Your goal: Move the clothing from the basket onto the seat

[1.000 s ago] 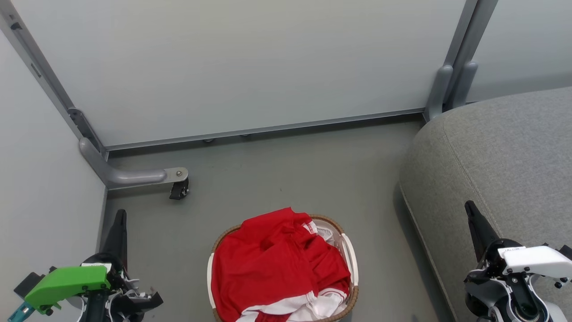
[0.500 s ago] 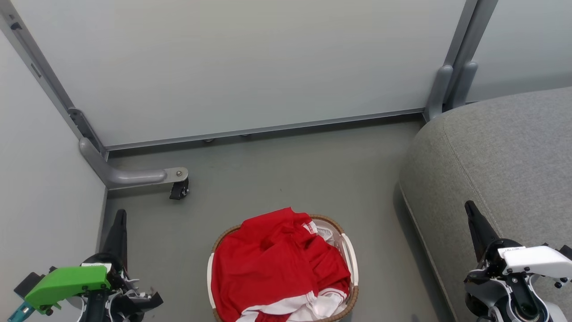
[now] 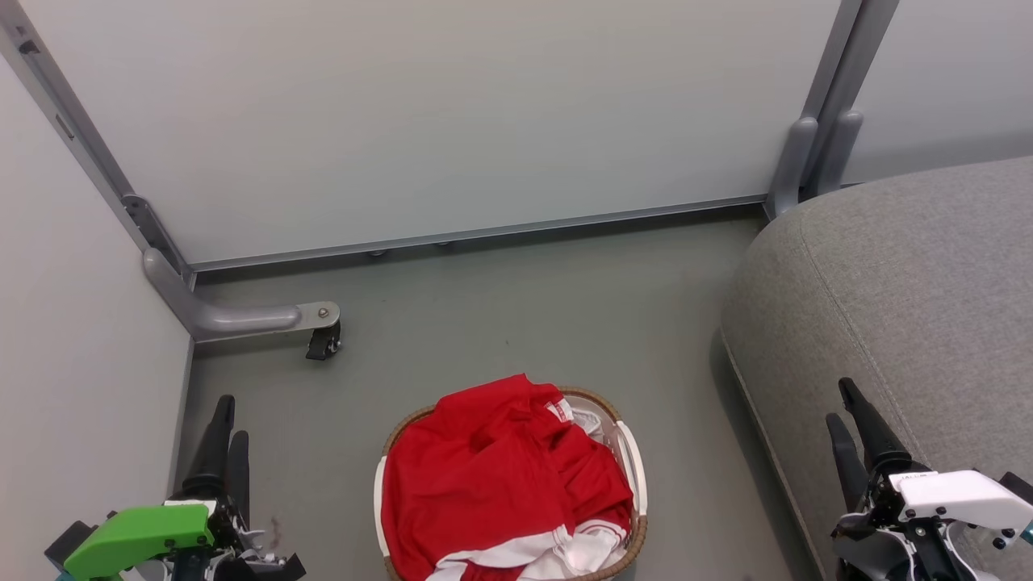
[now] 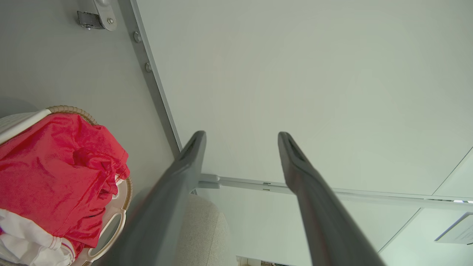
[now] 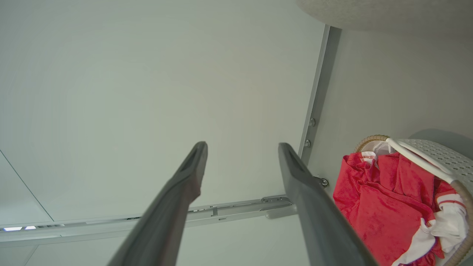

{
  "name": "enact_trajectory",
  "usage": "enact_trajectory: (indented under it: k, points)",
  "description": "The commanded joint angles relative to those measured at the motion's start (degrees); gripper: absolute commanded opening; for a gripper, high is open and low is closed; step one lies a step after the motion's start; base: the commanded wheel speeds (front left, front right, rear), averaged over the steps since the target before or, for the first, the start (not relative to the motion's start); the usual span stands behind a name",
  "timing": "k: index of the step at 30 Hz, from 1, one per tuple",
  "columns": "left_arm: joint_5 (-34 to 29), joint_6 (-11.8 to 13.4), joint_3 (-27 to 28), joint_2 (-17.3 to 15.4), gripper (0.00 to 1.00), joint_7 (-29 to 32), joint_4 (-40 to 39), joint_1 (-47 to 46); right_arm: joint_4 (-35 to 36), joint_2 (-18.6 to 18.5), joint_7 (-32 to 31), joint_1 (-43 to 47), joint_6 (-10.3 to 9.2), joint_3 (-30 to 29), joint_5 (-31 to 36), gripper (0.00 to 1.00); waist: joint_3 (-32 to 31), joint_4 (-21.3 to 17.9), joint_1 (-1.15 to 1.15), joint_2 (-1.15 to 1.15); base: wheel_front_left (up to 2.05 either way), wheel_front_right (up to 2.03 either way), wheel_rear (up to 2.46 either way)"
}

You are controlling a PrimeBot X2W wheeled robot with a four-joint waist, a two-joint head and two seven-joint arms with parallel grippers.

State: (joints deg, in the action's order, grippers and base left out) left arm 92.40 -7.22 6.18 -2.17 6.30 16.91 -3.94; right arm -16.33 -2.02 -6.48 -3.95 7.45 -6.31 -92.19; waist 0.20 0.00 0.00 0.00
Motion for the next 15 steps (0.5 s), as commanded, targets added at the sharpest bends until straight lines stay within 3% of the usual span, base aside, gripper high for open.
enact_trajectory:
  k: [1, 7, 15]
  points:
    - [-0.8, -0.1, -0.3, -0.3, 1.0, -0.8, -0.8, -1.5, 1.2, -0.8, 0.7, -1.2, 0.01, 0.1, 1.0, 1.0, 0.0, 0.0, 0.0, 0.0, 0.0, 0.0, 0.0]
    - [-6.0, -0.1, -2.2, -1.7, 1.0, -2.6, -0.1, -2.6, 1.2, -2.6, 2.7, -1.8, 0.01, 1.6, 5.9, 1.0, 0.1, 0.0, 0.0, 0.0, 0.0, 0.0, 0.0]
    - [-17.7, -0.1, -3.3, -2.3, 1.0, -4.7, 0.1, -3.0, 1.6, -3.8, 4.9, -2.6, 0.02, 2.6, 15.7, 1.0, 0.2, 0.0, 0.0, 0.0, 0.0, 0.0, 0.0]
